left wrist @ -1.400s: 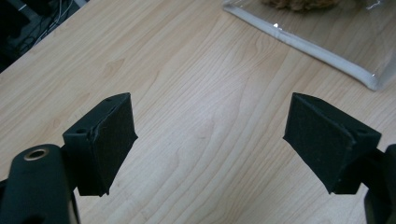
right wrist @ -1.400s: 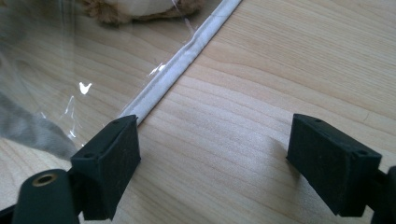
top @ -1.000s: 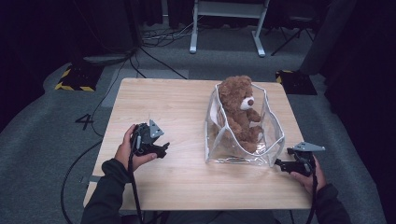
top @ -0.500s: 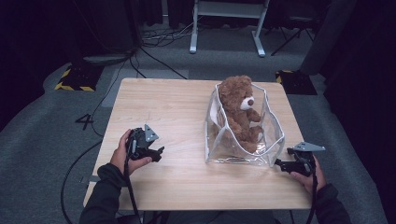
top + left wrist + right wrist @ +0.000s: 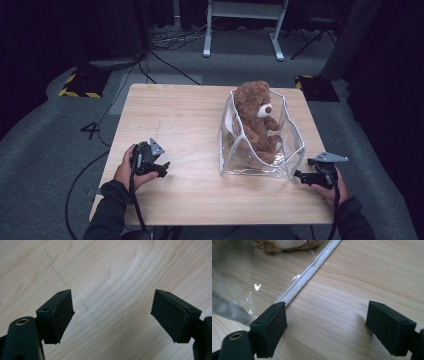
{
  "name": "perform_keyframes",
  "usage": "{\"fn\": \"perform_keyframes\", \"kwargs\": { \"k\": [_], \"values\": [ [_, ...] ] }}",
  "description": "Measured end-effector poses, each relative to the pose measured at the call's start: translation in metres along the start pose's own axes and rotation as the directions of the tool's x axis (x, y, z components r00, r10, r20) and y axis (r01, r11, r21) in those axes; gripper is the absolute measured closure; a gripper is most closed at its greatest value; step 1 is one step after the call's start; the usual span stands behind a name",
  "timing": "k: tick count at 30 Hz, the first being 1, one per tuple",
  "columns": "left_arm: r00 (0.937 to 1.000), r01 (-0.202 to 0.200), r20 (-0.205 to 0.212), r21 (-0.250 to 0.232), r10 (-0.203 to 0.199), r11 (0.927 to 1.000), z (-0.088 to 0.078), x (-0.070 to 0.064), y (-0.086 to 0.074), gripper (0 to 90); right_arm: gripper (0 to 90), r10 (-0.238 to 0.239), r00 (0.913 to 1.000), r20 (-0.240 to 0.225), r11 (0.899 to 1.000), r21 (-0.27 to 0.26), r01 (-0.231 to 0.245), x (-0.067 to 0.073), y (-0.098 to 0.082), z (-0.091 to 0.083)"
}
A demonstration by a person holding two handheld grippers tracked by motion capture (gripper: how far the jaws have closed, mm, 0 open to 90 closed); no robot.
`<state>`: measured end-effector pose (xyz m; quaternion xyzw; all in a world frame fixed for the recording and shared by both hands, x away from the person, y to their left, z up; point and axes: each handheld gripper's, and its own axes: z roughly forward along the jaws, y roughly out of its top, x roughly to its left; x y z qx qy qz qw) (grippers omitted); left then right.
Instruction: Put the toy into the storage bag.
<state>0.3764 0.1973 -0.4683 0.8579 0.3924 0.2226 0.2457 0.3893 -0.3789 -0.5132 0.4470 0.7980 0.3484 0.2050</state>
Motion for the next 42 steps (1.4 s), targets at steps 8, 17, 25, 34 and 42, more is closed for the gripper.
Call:
{"fn": "perform_keyframes", "kwargs": {
  "k": [8, 17, 25, 34, 42],
  "values": [
    [0.9999, -0.002, -0.014, 0.007, 0.002, 1.0000, 0.003, -0.002, -0.014, 18.1, 16.8, 0.000, 1.0000, 0.000, 1.000, 0.000, 0.000, 0.000, 0.000, 0.000],
    [0.9997, 0.021, -0.011, -0.005, -0.021, 0.9998, 0.007, -0.003, -0.031, 18.2, 16.8, 0.000, 1.0000, 0.000, 1.000, 0.000, 0.000, 0.000, 0.000, 0.000],
    [0.9974, 0.071, 0.016, -0.036, -0.071, 0.9968, 0.008, -0.005, -0.047, 18.1, 16.8, 0.000, 1.0000, 0.000, 1.000, 0.000, 0.000, 0.000, 0.000, 0.000],
    [0.9915, 0.128, 0.034, -0.075, -0.126, 0.9890, 0.007, -0.004, -0.059, 18.4, 16.8, 0.000, 1.0000, 0.000, 1.000, 0.000, 0.000, 0.000, 0.000, 0.000],
    [0.9749, 0.212, 0.090, -0.094, -0.203, 0.9728, 0.005, 0.000, -0.072, 18.1, 16.8, 0.000, 1.0000, 0.000, 1.000, 0.000, 0.000, 0.000, 0.000, 0.000]
  ]
}}
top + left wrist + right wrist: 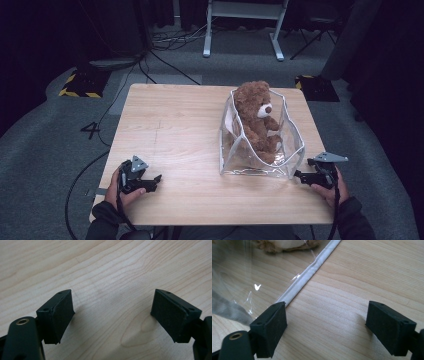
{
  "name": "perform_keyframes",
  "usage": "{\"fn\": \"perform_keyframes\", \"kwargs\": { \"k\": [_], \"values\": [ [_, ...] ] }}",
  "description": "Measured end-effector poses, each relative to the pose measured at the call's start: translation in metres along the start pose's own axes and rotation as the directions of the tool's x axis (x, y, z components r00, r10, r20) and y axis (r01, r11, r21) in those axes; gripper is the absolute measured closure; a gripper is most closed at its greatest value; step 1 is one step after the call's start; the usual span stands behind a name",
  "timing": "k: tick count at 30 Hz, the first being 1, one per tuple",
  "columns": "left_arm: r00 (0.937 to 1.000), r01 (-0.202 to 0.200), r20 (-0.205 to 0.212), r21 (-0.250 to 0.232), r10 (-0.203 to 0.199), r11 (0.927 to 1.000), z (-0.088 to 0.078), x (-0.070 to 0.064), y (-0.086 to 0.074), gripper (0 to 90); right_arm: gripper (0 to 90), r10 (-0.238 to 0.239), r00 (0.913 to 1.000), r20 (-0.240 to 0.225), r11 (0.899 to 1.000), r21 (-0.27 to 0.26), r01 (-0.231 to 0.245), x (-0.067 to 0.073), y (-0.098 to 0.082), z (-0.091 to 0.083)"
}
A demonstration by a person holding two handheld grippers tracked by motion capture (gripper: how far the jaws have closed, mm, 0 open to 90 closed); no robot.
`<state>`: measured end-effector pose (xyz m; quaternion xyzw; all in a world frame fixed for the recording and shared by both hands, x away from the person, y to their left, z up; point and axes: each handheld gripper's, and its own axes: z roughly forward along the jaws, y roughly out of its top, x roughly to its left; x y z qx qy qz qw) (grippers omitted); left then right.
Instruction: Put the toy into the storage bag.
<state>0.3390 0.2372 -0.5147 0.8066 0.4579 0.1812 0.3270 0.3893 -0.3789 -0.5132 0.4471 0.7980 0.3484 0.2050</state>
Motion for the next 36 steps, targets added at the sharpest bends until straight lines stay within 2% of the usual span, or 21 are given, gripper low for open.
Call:
{"fn": "perform_keyframes", "kwargs": {
  "k": [4, 10, 36],
  "values": [
    [0.9992, 0.039, -0.008, -0.001, -0.039, 0.9992, -0.0026, 0.0027, -0.0038, 17.4, 16.8, 0.000, 1.0000, 0.000, 1.000, 0.000, 0.000, 0.0000, 0.0000, 0.0000],
    [0.9990, 0.044, -0.010, 0.000, -0.044, 0.9990, -0.0074, 0.0040, -0.0089, 17.5, 16.8, 0.000, 1.0000, 0.000, 1.000, 0.000, 0.000, 0.0000, -0.0001, 0.0000],
    [0.9990, 0.044, -0.012, -0.001, -0.044, 0.9990, -0.0070, 0.0037, -0.0089, 17.1, 16.8, 0.000, 1.0000, 0.000, 1.000, 0.000, 0.000, 0.0002, -0.0002, -0.0002]
  ]
}}
